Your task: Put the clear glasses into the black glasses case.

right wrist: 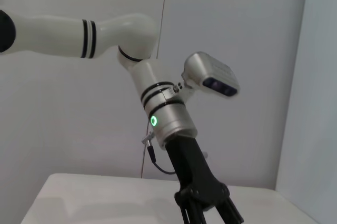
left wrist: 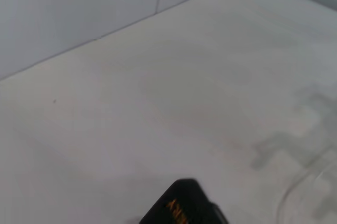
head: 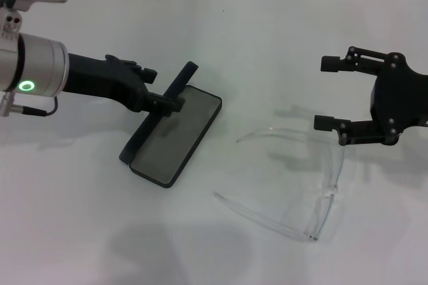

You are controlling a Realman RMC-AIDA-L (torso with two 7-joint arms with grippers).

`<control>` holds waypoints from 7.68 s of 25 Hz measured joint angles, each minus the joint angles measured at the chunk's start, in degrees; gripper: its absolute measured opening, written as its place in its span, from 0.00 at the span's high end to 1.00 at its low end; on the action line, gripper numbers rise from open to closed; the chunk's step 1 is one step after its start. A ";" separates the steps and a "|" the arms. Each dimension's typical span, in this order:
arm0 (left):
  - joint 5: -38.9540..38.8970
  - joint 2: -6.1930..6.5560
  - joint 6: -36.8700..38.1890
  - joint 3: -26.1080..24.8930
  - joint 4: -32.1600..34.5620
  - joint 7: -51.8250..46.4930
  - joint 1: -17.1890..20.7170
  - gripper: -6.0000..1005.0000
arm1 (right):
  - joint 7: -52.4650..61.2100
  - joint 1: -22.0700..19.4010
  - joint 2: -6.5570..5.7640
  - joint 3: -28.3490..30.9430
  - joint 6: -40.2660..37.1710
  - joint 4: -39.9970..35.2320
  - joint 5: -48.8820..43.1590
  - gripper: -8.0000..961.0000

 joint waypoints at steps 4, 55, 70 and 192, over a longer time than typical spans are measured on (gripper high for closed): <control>1.71 -0.01 -0.39 0.15 -0.29 -1.09 0.00 0.12 | -0.56 -0.05 0.10 0.01 -0.20 -0.06 0.00 0.16; -1.18 -0.15 -13.81 7.12 -6.29 26.69 -7.38 0.78 | -11.87 -5.91 4.50 -0.47 -4.35 -3.28 -10.21 0.20; -1.23 -0.16 -16.20 16.78 -9.14 31.67 -9.14 0.77 | -13.03 -6.54 4.57 -0.45 -4.24 -2.30 -10.37 0.22; -56.11 0.60 10.80 -0.10 -28.12 55.30 11.87 0.24 | 13.18 4.30 5.13 -11.78 -2.01 -41.86 -39.29 0.88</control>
